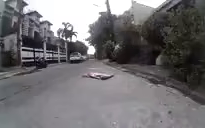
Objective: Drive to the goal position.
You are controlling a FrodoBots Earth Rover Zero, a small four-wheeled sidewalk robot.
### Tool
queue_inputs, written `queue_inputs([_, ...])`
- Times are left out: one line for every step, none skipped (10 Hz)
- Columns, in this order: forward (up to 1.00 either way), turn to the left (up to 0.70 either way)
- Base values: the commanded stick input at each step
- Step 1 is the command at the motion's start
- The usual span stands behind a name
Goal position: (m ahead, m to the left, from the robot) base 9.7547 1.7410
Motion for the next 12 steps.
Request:
queue_inputs([1.0, -0.39])
queue_inputs([1.0, -0.23])
queue_inputs([1.0, 0.01])
queue_inputs([1.0, 0.01])
queue_inputs([1.0, 0.01])
queue_inputs([1.0, 0.01])
queue_inputs([1.0, 0.01])
queue_inputs([1.0, 0.01])
queue_inputs([1.0, 0.01])
queue_inputs([1.0, 0.01])
queue_inputs([1.0, 0.01])
queue_inputs([1.0, 0.41])
